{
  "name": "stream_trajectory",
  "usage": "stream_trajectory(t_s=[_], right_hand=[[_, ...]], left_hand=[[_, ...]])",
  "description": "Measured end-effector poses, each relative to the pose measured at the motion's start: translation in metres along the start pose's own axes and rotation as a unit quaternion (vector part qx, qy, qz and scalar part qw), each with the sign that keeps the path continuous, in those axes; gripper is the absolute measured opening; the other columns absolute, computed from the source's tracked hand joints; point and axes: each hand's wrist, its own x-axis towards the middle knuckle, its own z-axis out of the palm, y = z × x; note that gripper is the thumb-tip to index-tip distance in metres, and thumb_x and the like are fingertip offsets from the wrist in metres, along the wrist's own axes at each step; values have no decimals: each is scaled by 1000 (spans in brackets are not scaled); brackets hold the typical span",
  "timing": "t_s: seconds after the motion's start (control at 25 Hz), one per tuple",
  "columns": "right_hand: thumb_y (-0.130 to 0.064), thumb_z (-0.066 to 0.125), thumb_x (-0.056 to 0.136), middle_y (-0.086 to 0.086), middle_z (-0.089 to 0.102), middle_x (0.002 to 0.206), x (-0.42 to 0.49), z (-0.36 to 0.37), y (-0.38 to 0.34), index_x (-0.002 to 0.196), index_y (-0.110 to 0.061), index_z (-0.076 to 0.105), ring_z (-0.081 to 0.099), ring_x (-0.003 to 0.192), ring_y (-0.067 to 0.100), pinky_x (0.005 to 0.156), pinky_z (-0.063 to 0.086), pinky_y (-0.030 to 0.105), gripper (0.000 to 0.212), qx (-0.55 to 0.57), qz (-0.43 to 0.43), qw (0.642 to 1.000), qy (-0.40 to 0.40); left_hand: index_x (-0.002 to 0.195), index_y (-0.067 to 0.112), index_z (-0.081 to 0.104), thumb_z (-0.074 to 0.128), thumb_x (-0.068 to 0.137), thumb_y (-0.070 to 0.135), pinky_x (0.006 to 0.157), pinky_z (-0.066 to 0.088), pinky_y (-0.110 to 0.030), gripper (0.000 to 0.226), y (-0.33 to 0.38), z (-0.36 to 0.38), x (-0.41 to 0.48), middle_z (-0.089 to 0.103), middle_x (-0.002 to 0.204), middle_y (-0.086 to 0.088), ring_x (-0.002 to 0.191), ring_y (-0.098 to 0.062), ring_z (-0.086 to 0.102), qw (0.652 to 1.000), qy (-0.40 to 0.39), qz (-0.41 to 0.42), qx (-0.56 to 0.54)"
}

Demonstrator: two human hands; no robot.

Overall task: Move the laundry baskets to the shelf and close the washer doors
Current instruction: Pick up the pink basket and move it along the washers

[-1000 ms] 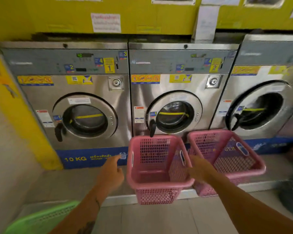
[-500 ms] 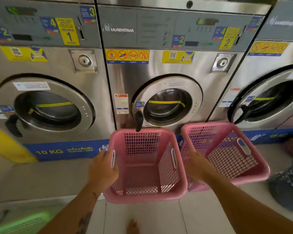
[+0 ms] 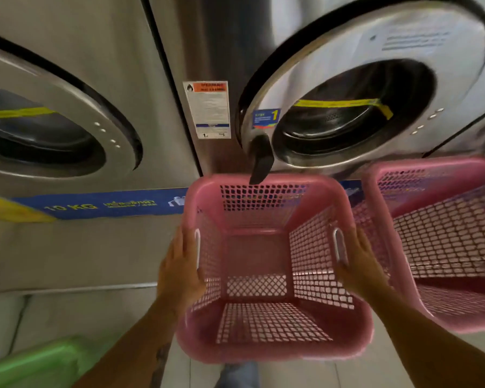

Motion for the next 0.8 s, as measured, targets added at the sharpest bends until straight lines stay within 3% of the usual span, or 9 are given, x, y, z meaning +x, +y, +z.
stream_trajectory(t_s=[0.08,0.16,0.28,0.36,0.48,0.56,0.8], right_hand=[[-6,61,80,-1,10,161,1,11,4,153,-35,-1,58,112,48,76,55,57,100,-17,17,999,25],[0,62,75,-2,13,158,0,13,4,153,-33,-1,62,101,47,68,55,52,106,-57,14,998,33],[3,62,71,1,22,155,-10,3,2,153,-35,0,61,105,42,70,55,50,110,-60,-3,998,14],[2,61,71,5,29,151,-25,-6,-2,153,-35,2,58,113,39,76,56,51,108,-56,-12,998,-5],[4,57,73,12,38,145,-60,-11,-2,154,-28,8,56,117,38,81,55,51,100,-59,-27,997,-41],[7,53,73,16,41,142,-93,-8,7,154,-26,9,55,118,38,85,55,52,99,-50,-48,996,-51],[15,56,67,14,22,157,-172,39,45,152,-40,-11,44,130,44,87,54,58,121,-15,-85,992,-93]], left_hand=[[154,31,-14,70,73,4,74,60,-40,120,-5,14,3,-19,163,-2,129,-38,48,999,11,1,-51],[149,41,-20,71,69,0,66,59,-42,128,-6,19,4,-13,164,-3,117,-42,57,996,32,5,-80],[149,42,-17,65,69,-2,70,58,-47,123,-7,11,-1,-7,165,-1,115,-42,57,995,32,10,-90],[154,31,-1,65,71,-3,77,59,-44,110,-8,2,-14,0,165,0,121,-36,55,996,29,-7,-86],[149,16,26,63,74,0,83,57,-44,85,-11,-5,-54,26,156,-8,116,-35,58,995,37,-18,-95],[148,12,32,60,74,-1,88,54,-43,80,-13,-2,-98,32,154,-9,118,-36,56,992,52,-29,-107],[146,17,36,55,70,-8,84,53,-35,83,-27,41,-215,41,145,-2,111,-29,59,979,99,-61,-168]])
